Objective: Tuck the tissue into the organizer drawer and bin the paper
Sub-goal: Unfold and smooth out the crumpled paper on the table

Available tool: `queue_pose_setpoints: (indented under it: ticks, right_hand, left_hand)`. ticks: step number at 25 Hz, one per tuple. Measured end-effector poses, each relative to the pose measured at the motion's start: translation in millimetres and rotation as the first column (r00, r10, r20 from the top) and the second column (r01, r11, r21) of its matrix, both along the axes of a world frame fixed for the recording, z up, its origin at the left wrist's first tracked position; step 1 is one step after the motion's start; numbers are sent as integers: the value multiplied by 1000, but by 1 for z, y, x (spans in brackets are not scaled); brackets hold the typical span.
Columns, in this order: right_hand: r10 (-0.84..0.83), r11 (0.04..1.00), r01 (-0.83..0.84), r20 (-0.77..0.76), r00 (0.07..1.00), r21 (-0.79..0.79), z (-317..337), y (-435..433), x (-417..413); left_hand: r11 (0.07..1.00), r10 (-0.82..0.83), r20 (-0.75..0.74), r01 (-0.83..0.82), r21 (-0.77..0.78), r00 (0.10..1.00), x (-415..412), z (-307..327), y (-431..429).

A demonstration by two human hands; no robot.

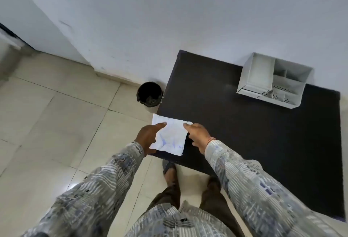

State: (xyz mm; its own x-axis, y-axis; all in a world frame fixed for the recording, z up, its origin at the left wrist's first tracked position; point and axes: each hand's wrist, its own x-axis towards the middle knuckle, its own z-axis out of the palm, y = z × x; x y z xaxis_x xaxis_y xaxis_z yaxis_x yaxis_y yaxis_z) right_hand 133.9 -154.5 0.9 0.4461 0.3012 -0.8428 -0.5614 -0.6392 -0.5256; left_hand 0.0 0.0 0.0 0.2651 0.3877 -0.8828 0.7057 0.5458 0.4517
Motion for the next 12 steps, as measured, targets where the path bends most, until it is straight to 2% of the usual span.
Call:
queue_pose_setpoints:
  ticks: [3,6,7,8,9,10,12]
  right_hand:
    - [-37,997,36,-19,999,-66,-22,8,-9]
    - [-13,996,12,-21,1000,-87,-35,17,-20]
    - [1,997,-1,-1,1000,-71,-32,22,-20]
    - [100,994,-96,83,991,-55,-24,27,-21]
    - [256,967,-245,232,938,-75,-11,29,-22]
    - [420,906,-398,405,812,-142,4,26,-22]
    - [619,737,-607,659,428,-298,34,17,-28]
  left_hand:
    - [995,-74,-58,69,-72,996,5,-10,4]
    - [988,-73,-22,70,-134,997,5,-13,6]
    - [984,-62,0,62,-167,998,6,-12,8]
    - [975,-35,33,42,-218,999,3,-11,10]
    - [956,21,72,2,-294,997,4,-7,12]
    - [922,88,122,-35,-386,989,8,-2,15]
    - [836,236,259,-59,-546,936,12,9,19]
